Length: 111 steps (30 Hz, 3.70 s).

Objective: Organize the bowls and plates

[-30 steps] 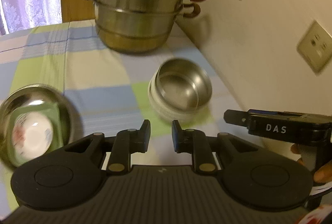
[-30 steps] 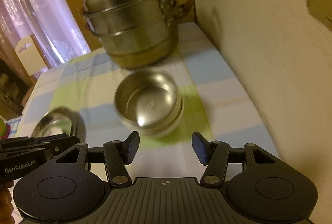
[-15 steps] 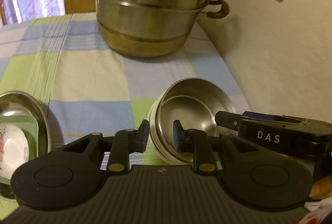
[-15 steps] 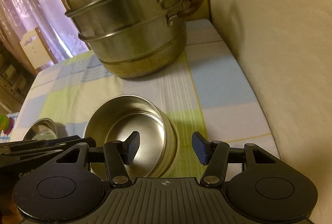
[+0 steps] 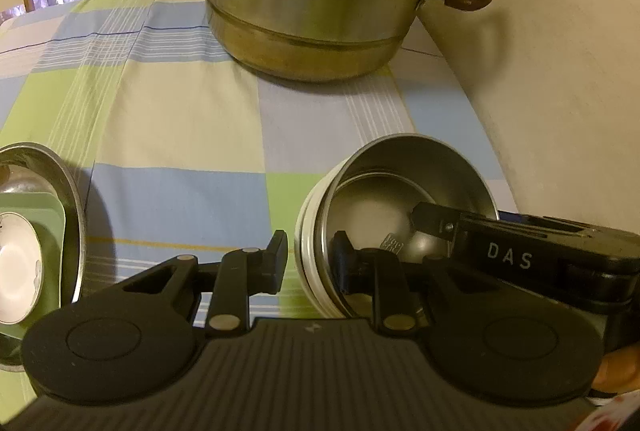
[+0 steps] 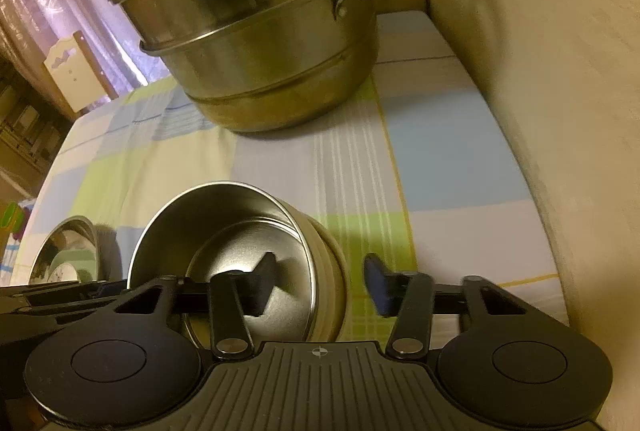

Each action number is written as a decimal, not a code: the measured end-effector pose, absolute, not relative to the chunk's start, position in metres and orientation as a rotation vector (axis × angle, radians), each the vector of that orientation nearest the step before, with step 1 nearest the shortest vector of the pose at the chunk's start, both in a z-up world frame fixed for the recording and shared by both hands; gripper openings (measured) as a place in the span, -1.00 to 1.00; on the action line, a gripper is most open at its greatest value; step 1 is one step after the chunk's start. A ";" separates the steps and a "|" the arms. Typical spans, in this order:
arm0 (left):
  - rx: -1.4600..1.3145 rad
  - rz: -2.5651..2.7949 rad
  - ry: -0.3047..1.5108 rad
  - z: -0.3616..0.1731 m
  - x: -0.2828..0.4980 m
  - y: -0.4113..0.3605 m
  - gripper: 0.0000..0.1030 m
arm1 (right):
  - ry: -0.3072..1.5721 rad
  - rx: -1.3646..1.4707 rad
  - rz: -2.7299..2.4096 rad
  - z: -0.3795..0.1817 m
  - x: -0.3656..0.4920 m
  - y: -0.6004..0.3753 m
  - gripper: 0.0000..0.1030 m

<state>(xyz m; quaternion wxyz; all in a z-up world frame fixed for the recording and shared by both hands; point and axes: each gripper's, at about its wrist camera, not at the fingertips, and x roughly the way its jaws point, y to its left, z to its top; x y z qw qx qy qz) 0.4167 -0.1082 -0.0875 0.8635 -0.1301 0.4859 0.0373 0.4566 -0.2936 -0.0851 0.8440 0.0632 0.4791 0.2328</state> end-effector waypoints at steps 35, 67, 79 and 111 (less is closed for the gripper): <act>-0.304 0.177 1.015 -0.085 0.351 -0.045 -0.74 | 1.093 0.054 0.592 -0.081 0.417 -0.219 -0.54; -0.271 0.172 0.947 -0.055 0.290 0.000 -0.69 | 1.065 0.081 0.559 -0.059 0.349 -0.195 0.11; -0.209 0.157 0.985 -0.036 0.223 0.008 -0.69 | 1.059 0.091 0.552 -0.039 0.276 -0.193 0.17; -0.150 0.073 0.955 -0.020 0.139 0.030 -0.69 | 1.040 0.098 0.496 -0.029 0.178 -0.170 0.17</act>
